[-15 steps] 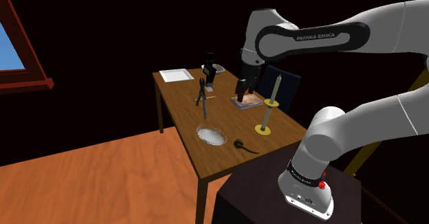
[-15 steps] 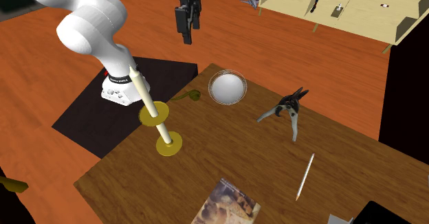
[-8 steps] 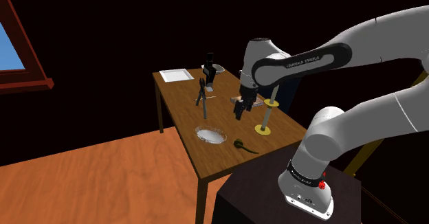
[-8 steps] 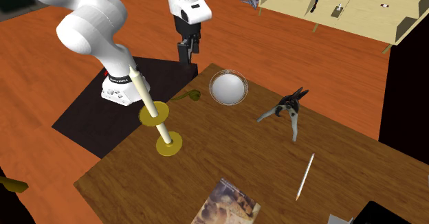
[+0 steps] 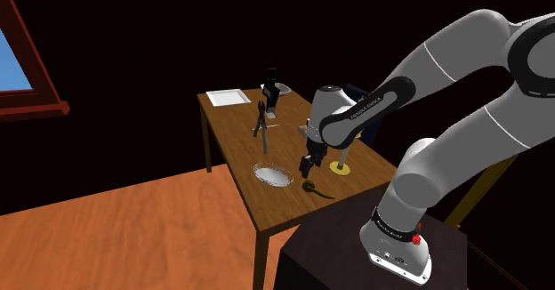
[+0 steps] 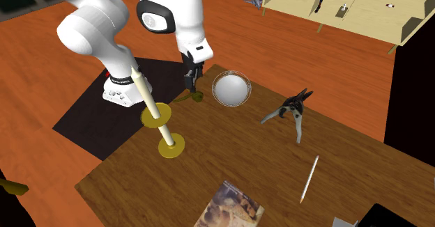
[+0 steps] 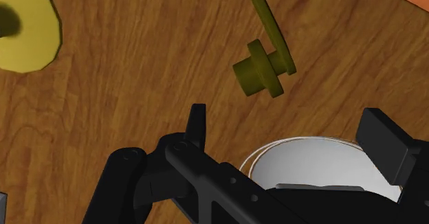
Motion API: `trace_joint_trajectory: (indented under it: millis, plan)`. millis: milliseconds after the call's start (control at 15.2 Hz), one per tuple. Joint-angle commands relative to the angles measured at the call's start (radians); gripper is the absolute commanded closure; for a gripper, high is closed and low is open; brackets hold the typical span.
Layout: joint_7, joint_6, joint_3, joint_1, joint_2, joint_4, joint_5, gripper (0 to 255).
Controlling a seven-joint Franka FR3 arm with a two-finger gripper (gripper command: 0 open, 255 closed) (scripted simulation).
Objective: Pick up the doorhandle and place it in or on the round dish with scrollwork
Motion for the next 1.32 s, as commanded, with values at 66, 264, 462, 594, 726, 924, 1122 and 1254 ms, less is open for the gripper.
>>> trace_joint_trajectory:
  millis: [66,264,462,594,726,924,1122,1254]
  plan:
    - [0.0,0.134,-0.004,0.0,0.108,-0.024,0.004,0]
    - [0.001,0.205,-0.003,0.0,0.175,-0.027,0.003,0]
    - [0.002,0.277,-0.003,-0.001,0.247,-0.027,0.002,0]
    - [0.003,0.314,-0.003,-0.002,0.285,-0.026,0.001,0]
    - [0.003,0.314,-0.003,-0.002,0.285,-0.026,0.001,0]
    - [0.003,0.314,-0.003,-0.002,0.285,-0.026,0.001,0]
    - [0.003,0.314,-0.003,-0.002,0.285,-0.026,0.001,255]
    - [0.003,0.314,-0.003,-0.002,0.285,-0.026,0.001,255]
